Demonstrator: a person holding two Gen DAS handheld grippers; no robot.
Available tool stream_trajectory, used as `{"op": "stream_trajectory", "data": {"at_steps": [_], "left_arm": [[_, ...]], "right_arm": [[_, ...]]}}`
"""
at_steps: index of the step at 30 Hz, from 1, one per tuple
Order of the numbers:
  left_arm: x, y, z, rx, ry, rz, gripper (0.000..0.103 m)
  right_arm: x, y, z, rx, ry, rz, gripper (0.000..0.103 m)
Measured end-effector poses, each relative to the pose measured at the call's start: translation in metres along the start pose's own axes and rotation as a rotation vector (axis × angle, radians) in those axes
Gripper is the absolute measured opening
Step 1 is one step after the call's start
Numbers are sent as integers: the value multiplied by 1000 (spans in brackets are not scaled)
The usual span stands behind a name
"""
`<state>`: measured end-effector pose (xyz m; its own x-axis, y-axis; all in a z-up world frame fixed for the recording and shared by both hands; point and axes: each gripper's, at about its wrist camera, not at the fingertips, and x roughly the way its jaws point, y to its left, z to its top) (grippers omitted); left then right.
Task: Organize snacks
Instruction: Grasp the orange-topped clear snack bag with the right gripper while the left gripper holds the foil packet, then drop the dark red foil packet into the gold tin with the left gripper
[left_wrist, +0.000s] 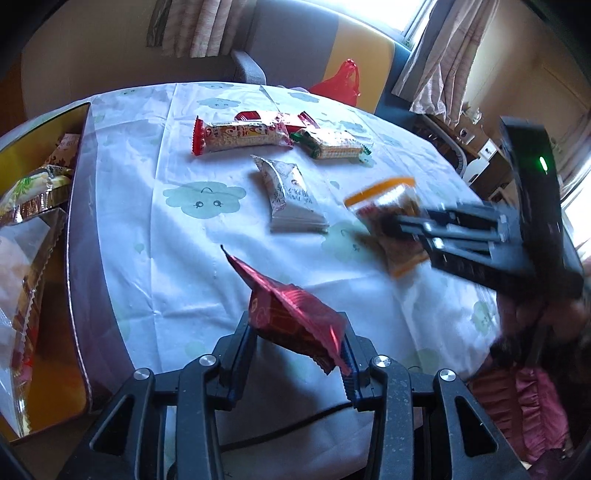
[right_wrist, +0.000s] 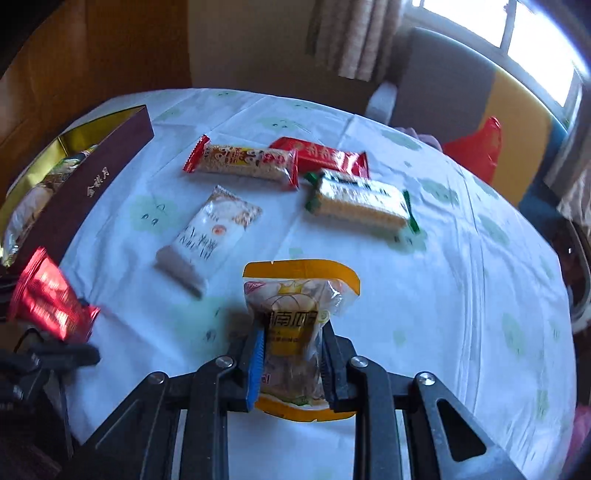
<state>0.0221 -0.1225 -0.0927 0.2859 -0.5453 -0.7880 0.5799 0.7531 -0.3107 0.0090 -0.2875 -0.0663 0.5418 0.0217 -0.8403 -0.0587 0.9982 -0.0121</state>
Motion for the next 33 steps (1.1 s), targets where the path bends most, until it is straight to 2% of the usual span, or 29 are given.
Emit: {"op": "stream_trajectory", "data": {"at_steps": [6,14,19,21,23,26,30,33], "left_arm": [[-20,-10,5,24,-55,-24,42],[-65,-16,11,50,-151,-59,42],[-112,6,18,1,-245,-30,42],[-133,25,21,-43,-292,7,42],[-152,52,25,-114,-328,80,42],[-169,101,29,-249,-341,187,42],[-168,161,30,-387,-299,309,42],[-156,190,34,-434,-252,363,42]], "right_arm": [[-18,-4,-31,106,-17,46,26],[-11,-6,-31,133,-19,50,30],[-12,-2,-33,115,-29,27,30],[-12,-1,-33,108,-29,21,30],[-12,1,-32,96,-30,10,30],[-11,2,-32,90,-31,1,30],[-11,2,-32,92,-32,-1,30],[-11,3,-32,94,-32,-4,30]]}}
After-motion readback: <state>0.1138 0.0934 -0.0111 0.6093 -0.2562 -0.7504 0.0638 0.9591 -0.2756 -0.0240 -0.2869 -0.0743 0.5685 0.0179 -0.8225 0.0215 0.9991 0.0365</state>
